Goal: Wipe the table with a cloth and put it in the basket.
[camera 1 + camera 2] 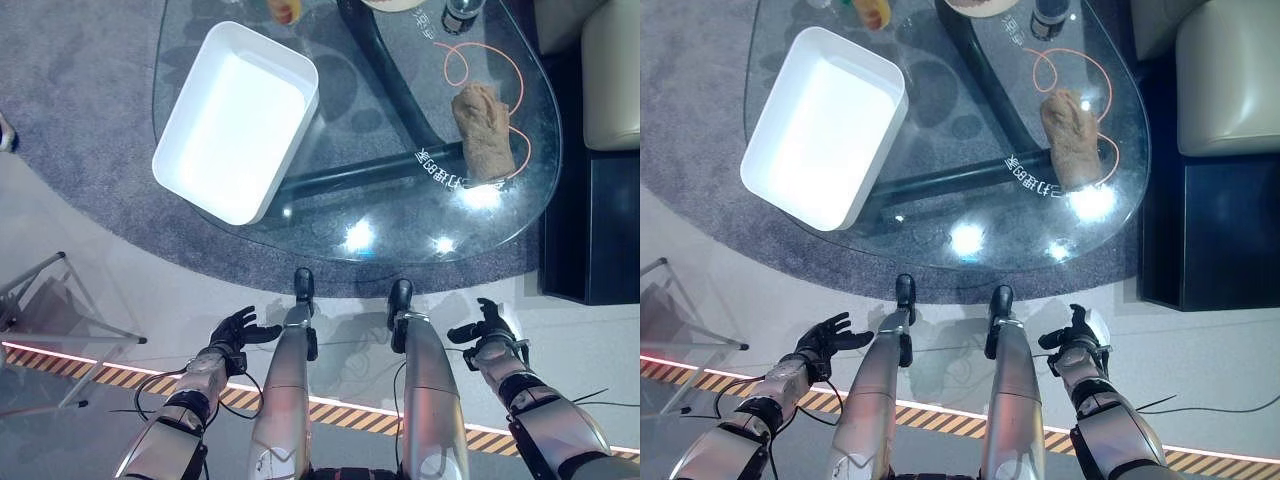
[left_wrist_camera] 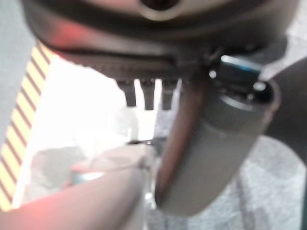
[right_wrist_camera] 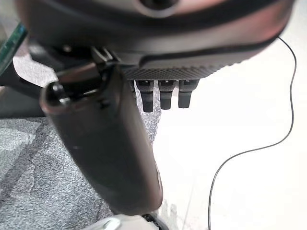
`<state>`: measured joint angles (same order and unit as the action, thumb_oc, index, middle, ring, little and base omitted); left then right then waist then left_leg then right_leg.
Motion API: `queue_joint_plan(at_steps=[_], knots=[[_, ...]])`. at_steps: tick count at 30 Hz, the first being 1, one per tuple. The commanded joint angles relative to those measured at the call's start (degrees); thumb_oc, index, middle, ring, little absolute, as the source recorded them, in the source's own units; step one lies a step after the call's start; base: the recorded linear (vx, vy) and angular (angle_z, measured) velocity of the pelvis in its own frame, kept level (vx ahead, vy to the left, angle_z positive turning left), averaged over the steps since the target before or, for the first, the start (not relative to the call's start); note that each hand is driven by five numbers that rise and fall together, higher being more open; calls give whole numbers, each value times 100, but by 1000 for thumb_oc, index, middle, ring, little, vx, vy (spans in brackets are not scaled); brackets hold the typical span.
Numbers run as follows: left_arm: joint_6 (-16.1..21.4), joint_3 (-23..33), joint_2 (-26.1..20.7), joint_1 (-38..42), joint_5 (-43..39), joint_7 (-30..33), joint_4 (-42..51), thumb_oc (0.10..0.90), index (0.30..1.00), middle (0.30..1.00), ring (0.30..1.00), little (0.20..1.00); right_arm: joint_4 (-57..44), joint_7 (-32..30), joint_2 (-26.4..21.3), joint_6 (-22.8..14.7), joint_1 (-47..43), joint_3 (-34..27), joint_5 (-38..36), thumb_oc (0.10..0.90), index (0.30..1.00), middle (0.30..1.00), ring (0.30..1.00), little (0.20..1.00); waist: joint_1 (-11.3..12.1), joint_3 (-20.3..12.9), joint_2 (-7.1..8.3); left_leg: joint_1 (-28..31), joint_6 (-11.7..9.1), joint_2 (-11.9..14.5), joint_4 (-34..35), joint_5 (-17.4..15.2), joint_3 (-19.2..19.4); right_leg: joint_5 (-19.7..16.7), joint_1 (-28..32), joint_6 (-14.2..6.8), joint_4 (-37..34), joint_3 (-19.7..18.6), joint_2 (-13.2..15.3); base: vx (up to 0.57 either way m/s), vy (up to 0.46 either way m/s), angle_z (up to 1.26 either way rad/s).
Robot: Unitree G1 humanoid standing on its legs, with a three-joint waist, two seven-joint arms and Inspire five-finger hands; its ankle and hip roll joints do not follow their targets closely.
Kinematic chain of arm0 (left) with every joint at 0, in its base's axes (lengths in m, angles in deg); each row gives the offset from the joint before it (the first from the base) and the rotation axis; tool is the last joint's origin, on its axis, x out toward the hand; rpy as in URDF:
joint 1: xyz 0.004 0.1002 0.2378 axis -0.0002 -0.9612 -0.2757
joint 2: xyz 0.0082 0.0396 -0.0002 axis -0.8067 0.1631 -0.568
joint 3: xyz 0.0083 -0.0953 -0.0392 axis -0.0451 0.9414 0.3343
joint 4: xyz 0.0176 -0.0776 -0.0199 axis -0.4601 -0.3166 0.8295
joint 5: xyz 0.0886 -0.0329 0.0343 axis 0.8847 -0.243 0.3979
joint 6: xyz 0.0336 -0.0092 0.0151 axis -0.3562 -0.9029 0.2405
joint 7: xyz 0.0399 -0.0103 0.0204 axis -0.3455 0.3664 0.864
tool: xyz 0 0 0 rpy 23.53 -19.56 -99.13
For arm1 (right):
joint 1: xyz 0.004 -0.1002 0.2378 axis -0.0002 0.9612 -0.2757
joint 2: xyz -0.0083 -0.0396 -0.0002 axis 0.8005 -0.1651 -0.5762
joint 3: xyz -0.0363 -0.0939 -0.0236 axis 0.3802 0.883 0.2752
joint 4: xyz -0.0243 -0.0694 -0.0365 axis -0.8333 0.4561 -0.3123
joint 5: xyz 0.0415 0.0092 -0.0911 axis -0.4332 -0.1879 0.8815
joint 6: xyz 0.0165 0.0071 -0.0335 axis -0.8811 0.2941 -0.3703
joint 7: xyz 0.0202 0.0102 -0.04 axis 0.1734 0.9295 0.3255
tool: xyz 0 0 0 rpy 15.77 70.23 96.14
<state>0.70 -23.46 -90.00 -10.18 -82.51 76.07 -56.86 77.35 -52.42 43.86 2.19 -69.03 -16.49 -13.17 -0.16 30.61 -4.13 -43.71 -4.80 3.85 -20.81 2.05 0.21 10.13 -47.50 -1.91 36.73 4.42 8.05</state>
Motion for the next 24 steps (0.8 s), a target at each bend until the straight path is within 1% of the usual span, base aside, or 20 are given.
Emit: queue_joint_plan(at_steps=[1, 8, 9, 10, 11, 12, 13, 14, 15, 16, 20, 21, 23, 24], knots=[[183, 271, -130, -389, -81, 78, -123, 800, 900, 900, 900, 900, -161, -234, -303, -162, 435, -235, -176, 800, 900, 900, 900, 900, 1, -82, 59, -179, 303, -299, -1020, -570, -32, -458, 160, -56, -409, 49, -208, 0, 0, 0], [206, 248, -148, -375, -20, 65, -183, 800, 900, 900, 900, 900, -125, -302, -321, -216, 405, -282, -313, 800, 900, 900, 900, 900, 25, -82, 95, -150, 283, -296, -976, -560, -22, -492, 203, -58, -499, 93, -209, 5, -1, 0], [225, 246, -168, -386, -8, 31, -213, 800, 900, 900, 900, 900, -46, -591, -373, -235, 411, -358, -512, 800, 900, 900, 900, 900, 27, -82, 100, -132, 282, -297, -981, -561, -16, -503, 238, -52, -527, 104, -208, 33, -1, 0], [225, 244, -176, -398, -8, 23, -206, 800, 900, 900, 900, 900, -35, -649, -402, -238, 412, -402, -587, 800, 900, 900, 900, 900, 28, -82, 99, -132, 281, -294, -990, -565, -17, -503, 240, -52, -523, 108, -203, 38, -4, 0], [230, 239, -186, -423, 6, 19, -196, 800, 900, 900, 900, 900, -1, -823, -456, -296, 424, -510, -854, 800, 900, 900, 900, 900, 34, -82, 99, -126, 278, -285, -997, -571, -16, -500, 259, -52, -522, 118, -199, 0, 0, 0], [230, 239, -186, -423, 6, 19, -196, 800, 900, 900, 900, 900, -1, -823, -456, -296, 424, -510, -854, 800, 900, 900, 900, 900, 34, -82, 99, -126, 278, -285, -997, -571, -16, -500, 259, -52, -522, 118, -199, 0, 0, 0], [240, 229, -190, -437, 18, 15, -195, 800, 900, 900, 900, 900, 16, -947, -500, -416, 427, -635, -1012, 800, 900, 900, 900, 900, 36, -82, 97, -128, 278, -283, -1008, -576, -18, -500, 264, -53, -518, 121, -200, 33, -13, 0], [262, 221, -188, -470, 31, 18, -209, 800, 900, 900, 900, 900, 29, -1213, -589, -732, 424, -926, -1346, 800, 900, 900, 900, 900, 40, -82, 85, -148, 276, -266, -1044, -595, -18, -492, 253, -63, -476, 128, -189, 33, -13, 0], [262, 220, -188, -470, 31, 18, -209, 800, 900, 900, 900, 900, 30, -1213, -589, -733, 425, -927, -1346, 800, 900, 900, 900, 900, 41, -82, 84, -149, 276, -265, -1046, -596, -18, -492, 252, -63, -476, 128, -190, 38, -19, 0], [263, 176, -199, -475, 38, 17, -226, 800, 900, 900, 900, 900, -56, -1513, -680, -1029, 355, -1147, -1642, 800, 900, 900, 900, 900, 45, -82, 83, -163, 280, -253, -1063, -612, -3, -490, 244, -68, -463, 133, -188, 0, 0, 0], [263, 125, -216, -476, -4, 23, -242, 800, 900, 900, 900, 900, -317, -1972, -780, -1393, 225, -1381, -2006, 800, 900, 900, 900, 900, 54, -82, 95, -182, 293, -236, -1048, -614, 4, -498, 214, -72, -452, 143, -192, 0, 0, 0], [288, 112, -206, -494, 10, 23, -249, 800, 900, 900, 900, 900, -493, -2201, -799, -1552, 191, -1473, -2067, 800, 900, 900, 900, 900, 58, -82, 99, -192, 297, -241, -1052, -619, 3, -506, 202, -72, -452, 150, -193, 0, 0, 0], [316, 90, -204, -519, 35, 15, -255, 800, 900, 900, 900, 900, -731, -2460, -844, -1770, 136, -1560, -2162, 800, 900, 900, 900, 900, 57, -82, 109, -183, 298, -246, -1037, -624, 4, -515, 213, -71, -475, 160, -199, 0, 0, 0], [323, 83, -201, -519, 27, 15, -261, 800, 900, 900, 900, 900, -761, -2500, -846, -1812, 129, -1563, -2172, 800, 900, 900, 900, 900, 56, -82, 111, -184, 298, -245, -1035, -623, 3, -516, 212, -71, -477, 161, -199, 0, 0, 0]])
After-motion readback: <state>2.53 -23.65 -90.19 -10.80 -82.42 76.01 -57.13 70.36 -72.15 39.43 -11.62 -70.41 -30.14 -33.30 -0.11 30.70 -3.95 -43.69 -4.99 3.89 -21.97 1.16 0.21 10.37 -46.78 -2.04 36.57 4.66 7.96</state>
